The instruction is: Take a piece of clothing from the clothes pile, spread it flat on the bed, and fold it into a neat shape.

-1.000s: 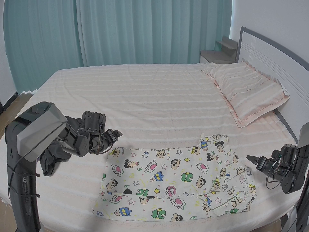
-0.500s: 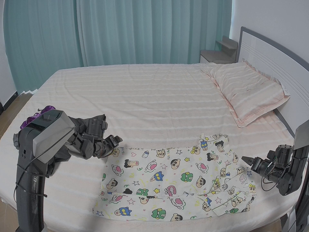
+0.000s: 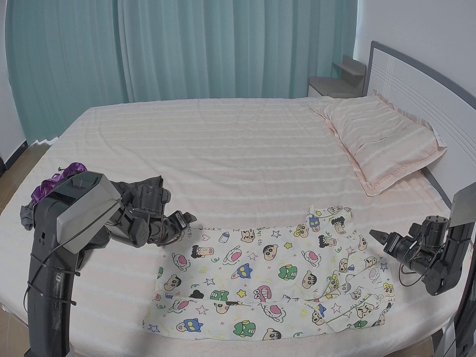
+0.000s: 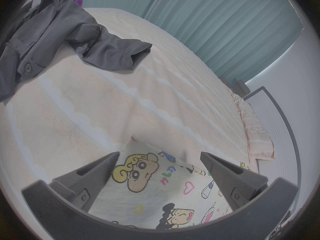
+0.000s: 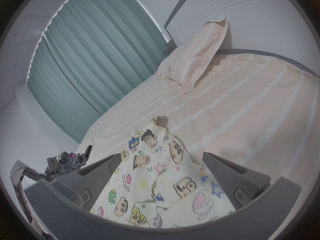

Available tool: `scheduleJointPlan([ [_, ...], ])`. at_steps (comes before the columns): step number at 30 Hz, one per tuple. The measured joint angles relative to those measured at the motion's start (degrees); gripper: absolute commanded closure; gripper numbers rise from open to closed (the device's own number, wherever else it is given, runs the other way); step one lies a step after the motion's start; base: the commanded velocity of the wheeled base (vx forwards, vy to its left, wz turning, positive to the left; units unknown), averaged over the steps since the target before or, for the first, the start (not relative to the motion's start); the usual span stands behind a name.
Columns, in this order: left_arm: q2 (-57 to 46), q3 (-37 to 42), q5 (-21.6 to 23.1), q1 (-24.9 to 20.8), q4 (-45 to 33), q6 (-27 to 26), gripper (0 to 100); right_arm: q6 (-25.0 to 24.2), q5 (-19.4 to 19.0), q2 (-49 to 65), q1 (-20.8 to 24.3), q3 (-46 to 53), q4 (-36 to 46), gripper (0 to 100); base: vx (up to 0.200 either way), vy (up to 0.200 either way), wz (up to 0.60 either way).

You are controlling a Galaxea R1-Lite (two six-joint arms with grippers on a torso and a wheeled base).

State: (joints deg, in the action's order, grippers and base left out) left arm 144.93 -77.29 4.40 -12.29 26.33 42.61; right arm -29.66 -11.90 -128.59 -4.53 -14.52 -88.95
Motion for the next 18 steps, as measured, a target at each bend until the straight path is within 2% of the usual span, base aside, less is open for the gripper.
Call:
scheduleJointPlan([
  [1,0.0,0.0,0.0,0.0,0.0,0.0,100,-0.1,0.0,-0.1,0.1,-0.7,0.0,0,0.0,0.0,0.0],
  [6,0.3,-0.2,0.0,0.0,-0.1,0.1,100,-0.3,0.2,-1.7,1.3,-6.6,1.6,0,0.0,0.0,0.0],
  [11,0.5,-0.3,-0.6,0.0,0.1,0.1,100,-0.1,0.4,-3.5,2.6,-14.8,9.4,0,0.0,0.0,0.0],
  [18,0.6,0.3,-5.2,0.0,3.4,1.9,100,0.4,0.7,-6.9,3.9,-31.1,22.6,0,0.0,0.0,0.0],
])
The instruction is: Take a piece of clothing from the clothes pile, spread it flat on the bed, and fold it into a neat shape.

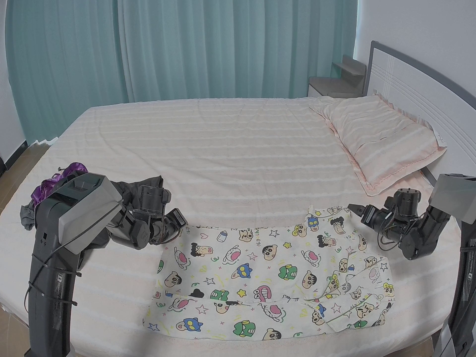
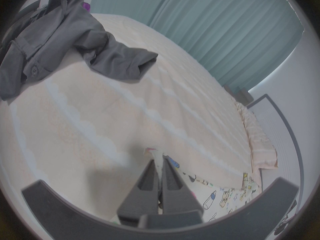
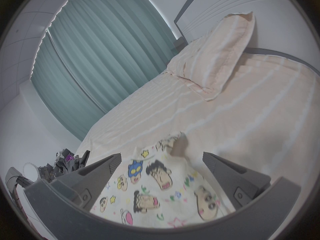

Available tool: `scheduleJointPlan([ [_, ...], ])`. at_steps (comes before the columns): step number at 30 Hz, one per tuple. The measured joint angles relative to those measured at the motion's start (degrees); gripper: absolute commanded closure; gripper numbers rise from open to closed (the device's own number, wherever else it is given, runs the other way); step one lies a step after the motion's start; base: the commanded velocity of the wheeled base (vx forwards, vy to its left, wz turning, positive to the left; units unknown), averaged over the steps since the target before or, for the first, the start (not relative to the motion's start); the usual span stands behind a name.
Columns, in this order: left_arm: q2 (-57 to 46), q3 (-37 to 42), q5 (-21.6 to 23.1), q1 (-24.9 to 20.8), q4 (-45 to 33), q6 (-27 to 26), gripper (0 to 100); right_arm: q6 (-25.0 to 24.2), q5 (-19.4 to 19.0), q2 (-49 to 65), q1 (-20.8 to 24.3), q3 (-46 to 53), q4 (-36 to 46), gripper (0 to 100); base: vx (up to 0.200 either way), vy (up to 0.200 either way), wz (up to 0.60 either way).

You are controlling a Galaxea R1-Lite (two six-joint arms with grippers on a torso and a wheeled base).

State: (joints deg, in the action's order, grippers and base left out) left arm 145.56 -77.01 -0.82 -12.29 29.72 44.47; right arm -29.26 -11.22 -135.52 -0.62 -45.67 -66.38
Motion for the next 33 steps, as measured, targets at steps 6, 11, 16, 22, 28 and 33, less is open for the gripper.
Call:
scheduleJointPlan([
  [6,0.0,2.8,-2.7,0.0,6.9,1.6,100,4.1,0.3,-5.4,1.1,-10.4,6.8,0,0.0,0.0,0.0],
  [11,0.0,5.7,-3.8,-0.1,8.4,2.0,100,6.0,0.4,-9.7,2.2,-13.4,7.6,0,0.0,0.0,0.0],
  [16,-0.4,9.0,-4.8,-0.7,12.5,2.1,100,6.2,0.5,-11.7,2.9,-14.6,7.0,100,0.0,0.0,0.0],
  [22,-0.7,11.9,-5.1,-1.1,15.5,2.1,100,6.4,0.5,-12.4,3.8,-15.5,6.3,100,0.0,0.0,0.0],
  [28,-0.9,12.2,-5.0,-1.2,15.5,2.2,100,5.8,1.2,-12.8,3.6,-14.7,0.7,100,0.0,0.0,0.0],
  [33,-0.9,11.7,-4.9,-1.1,17.3,3.1,100,5.4,1.6,-13.1,2.9,-13.9,-1.8,100,0.0,0.0,0.0],
])
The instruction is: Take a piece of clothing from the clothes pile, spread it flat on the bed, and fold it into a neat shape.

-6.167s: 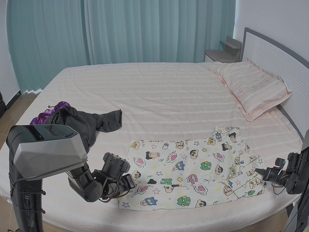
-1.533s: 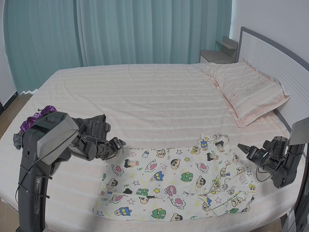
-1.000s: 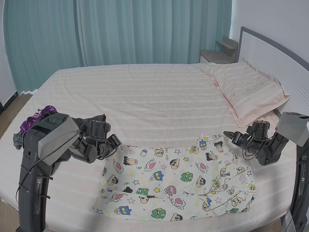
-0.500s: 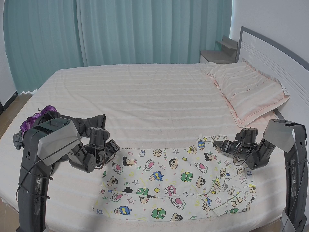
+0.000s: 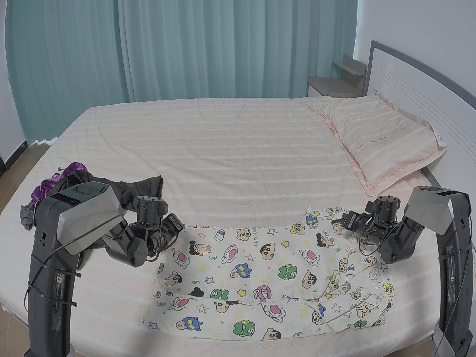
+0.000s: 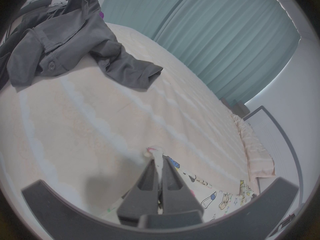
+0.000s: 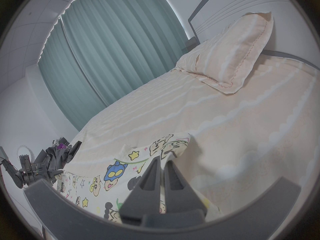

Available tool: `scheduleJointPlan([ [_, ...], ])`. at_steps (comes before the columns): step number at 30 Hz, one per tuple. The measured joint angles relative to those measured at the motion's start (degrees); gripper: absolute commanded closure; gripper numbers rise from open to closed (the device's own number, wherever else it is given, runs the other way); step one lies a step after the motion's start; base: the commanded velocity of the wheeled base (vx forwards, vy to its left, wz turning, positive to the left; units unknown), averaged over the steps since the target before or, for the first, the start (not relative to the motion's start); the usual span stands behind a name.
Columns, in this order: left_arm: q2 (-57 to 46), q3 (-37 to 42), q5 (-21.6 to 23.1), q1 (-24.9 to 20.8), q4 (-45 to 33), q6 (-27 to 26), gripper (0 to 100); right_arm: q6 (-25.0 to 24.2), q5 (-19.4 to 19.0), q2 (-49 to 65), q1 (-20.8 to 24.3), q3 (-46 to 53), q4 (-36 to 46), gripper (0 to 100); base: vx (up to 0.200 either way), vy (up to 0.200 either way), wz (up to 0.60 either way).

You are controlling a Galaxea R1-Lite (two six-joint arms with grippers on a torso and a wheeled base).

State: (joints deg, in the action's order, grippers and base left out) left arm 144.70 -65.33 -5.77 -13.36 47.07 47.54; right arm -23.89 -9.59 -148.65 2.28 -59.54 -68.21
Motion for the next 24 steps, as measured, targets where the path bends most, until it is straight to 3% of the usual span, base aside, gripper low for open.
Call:
scheduleJointPlan([
  [6,0.1,-1.3,0.4,0.3,4.6,0.8,100,-2.4,0.0,-0.2,-0.1,-0.6,-2.7,100,0.0,0.0,0.0],
  [24,1.8,-5.9,-0.1,1.8,4.8,0.8,100,-4.2,0.1,-1.0,-0.9,-3.4,-6.5,100,0.0,0.0,0.0],
])
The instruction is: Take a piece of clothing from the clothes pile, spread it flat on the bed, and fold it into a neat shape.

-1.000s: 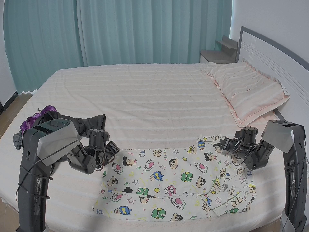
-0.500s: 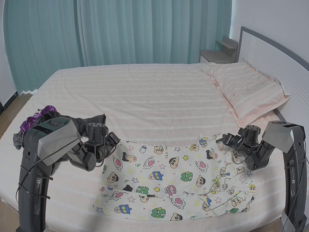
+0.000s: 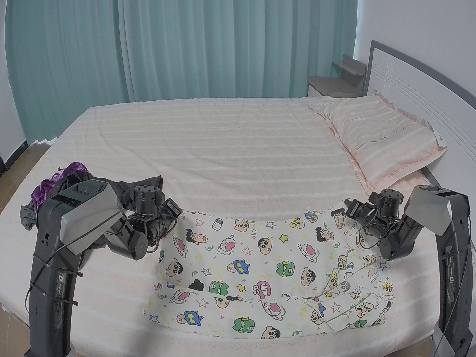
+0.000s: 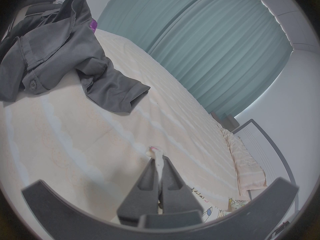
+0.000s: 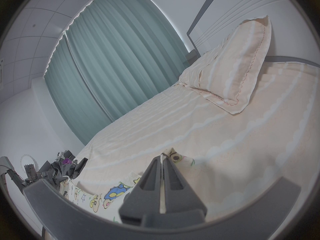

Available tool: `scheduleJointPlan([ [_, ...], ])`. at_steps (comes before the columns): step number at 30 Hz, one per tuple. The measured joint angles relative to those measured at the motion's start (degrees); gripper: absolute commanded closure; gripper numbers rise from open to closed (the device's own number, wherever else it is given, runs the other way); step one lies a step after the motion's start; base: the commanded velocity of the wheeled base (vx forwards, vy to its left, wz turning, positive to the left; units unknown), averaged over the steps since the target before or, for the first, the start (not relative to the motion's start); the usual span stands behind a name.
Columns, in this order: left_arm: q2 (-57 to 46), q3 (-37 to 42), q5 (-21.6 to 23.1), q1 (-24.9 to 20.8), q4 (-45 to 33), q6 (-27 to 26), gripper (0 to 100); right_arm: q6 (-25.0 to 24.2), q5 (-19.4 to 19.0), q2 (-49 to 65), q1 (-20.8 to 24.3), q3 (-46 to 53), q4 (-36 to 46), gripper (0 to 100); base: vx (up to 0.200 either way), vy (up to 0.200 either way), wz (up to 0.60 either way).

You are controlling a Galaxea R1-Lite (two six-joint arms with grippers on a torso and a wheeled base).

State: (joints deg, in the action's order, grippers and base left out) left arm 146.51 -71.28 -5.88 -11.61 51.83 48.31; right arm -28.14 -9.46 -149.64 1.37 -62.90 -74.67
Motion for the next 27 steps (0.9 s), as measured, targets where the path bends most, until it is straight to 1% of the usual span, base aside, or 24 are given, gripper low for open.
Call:
scheduleJointPlan([
  [11,0.4,0.0,0.0,0.1,0.0,-0.1,100,0.4,-0.2,0.0,-0.7,0.0,1.0,100,0.0,0.0,0.0],
  [12,0.4,0.0,0.0,0.0,0.0,-0.1,100,0.4,-0.4,0.0,-0.9,0.1,1.5,0,0.0,0.0,0.0],
  [16,0.6,0.0,0.0,0.0,-0.2,-0.1,100,0.3,-1.6,0.0,-1.4,0.3,2.0,0,0.0,0.0,0.0],
  [22,0.9,0.1,0.0,0.0,-0.3,-0.1,100,0.4,-7.3,0.7,-2.0,2.0,2.8,0,0.0,0.0,0.0],
  [24,1.0,0.1,0.0,0.0,-0.3,-0.1,100,0.8,-8.2,0.9,-2.0,2.1,5.1,0,0.0,0.0,0.0],
  [27,1.0,0.2,0.0,0.0,-0.3,-0.1,100,1.5,-8.5,1.0,-1.8,1.2,9.1,0,0.0,0.0,0.0],
])
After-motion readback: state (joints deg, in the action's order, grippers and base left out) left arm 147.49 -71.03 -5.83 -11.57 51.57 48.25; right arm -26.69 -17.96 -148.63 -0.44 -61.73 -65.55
